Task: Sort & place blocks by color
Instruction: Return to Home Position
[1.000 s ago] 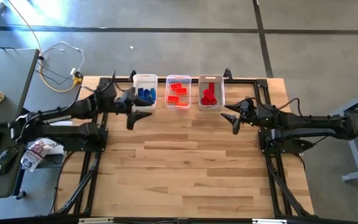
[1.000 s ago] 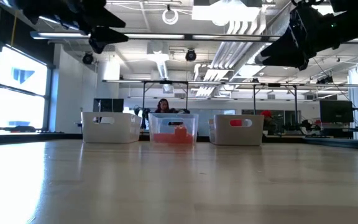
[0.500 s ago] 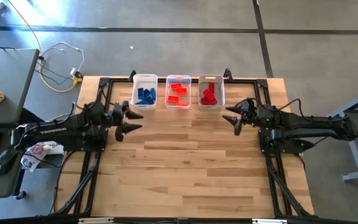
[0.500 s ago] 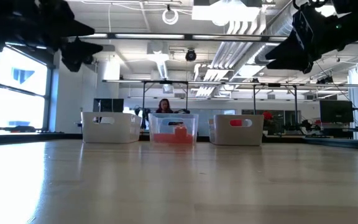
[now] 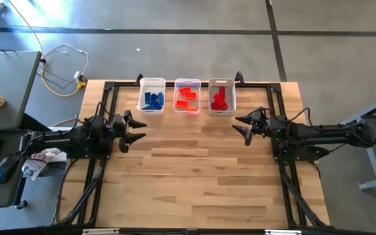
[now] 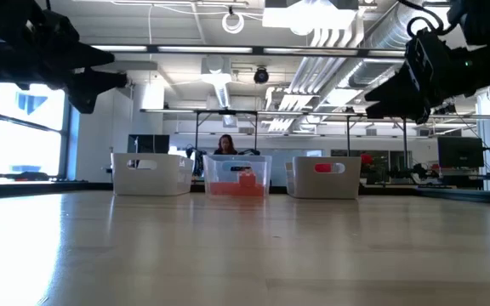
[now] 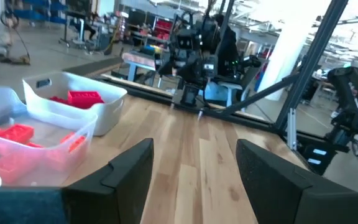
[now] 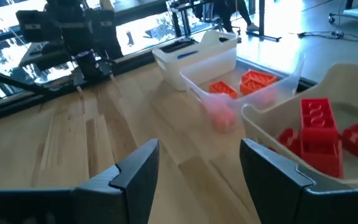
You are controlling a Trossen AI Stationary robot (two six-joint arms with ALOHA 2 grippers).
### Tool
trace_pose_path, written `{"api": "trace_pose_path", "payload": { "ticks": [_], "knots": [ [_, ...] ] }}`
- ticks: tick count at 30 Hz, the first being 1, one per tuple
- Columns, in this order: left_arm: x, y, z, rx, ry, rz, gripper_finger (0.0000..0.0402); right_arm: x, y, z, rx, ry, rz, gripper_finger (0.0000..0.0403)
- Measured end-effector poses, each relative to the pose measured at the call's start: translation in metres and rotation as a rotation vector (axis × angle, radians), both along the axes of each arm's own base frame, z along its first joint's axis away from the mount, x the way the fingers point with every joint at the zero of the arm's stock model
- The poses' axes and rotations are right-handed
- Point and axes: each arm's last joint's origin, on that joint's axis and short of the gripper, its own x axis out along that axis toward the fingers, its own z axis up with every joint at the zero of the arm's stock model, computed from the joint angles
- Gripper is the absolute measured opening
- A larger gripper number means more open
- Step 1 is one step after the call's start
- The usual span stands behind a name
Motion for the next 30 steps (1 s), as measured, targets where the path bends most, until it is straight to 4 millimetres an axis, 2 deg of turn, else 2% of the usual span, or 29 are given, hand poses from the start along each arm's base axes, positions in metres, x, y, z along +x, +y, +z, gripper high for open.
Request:
{"api": "trace_pose_path", "payload": {
  "ticks": [3,8,16,25,30],
  "knots": [
    [-0.002,-0.003,0.0,0.042,-0.003,0.014,0.0218,-0.002,0.0,-0.01,0.012,0.007,-0.001,0.0211],
    [-0.004,-0.006,0.003,0.107,-0.026,0.072,0.0218,-0.007,0.005,-0.014,-0.003,-0.042,0.058,0.0211],
    [-0.006,-0.011,-0.004,0.124,0.049,0.074,0.0218,-0.024,0.007,-0.009,-0.061,-0.088,-0.004,0.0211],
    [-0.006,-0.012,-0.003,0.201,0.058,0.087,0.0216,-0.042,0.01,-0.004,-0.09,-0.164,0.046,0.0211],
    [-0.006,-0.012,-0.003,0.238,0.067,0.084,0.0216,-0.043,0.01,-0.007,-0.087,-0.138,0.057,0.0211]
  ]
}}
